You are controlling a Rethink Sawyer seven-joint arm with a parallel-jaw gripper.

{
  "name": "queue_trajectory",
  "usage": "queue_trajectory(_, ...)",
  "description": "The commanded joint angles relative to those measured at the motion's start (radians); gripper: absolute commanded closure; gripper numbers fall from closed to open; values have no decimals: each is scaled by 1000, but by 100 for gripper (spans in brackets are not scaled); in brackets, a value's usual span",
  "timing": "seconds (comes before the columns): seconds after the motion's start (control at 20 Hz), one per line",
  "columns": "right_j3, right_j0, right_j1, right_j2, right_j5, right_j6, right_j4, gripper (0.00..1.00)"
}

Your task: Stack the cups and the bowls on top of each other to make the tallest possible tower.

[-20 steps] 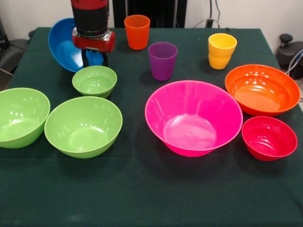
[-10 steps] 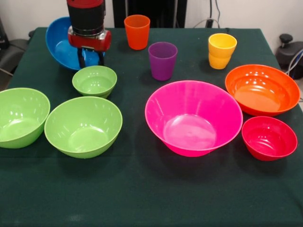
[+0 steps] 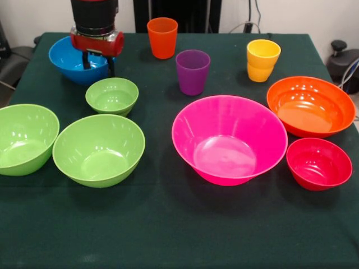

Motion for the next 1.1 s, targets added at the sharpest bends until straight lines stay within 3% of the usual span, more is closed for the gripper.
queue_trajectory(0.05, 42, 22, -51, 63, 129, -132, 66, 0)
queue_trajectory(0.25, 40, 54, -67, 33, 162, -132, 75, 0)
queue_trajectory(0.5, 30, 37, -28, 36, 132, -138, 61, 0)
queue_trajectory(0.65, 16, 58, -12, 6, 68, -68, 33, 0)
queue_trajectory(0.75, -8, 59, 31, 6, 50, -68, 17, 0)
queue_trajectory(0.95, -19, 56, 46, 19, 44, -95, 4, 0)
queue_trajectory(1.0, -22, 57, 47, 19, 44, -98, 1, 100)
queue_trajectory(1.1, -21, 62, 45, 14, 42, -94, -3, 100)
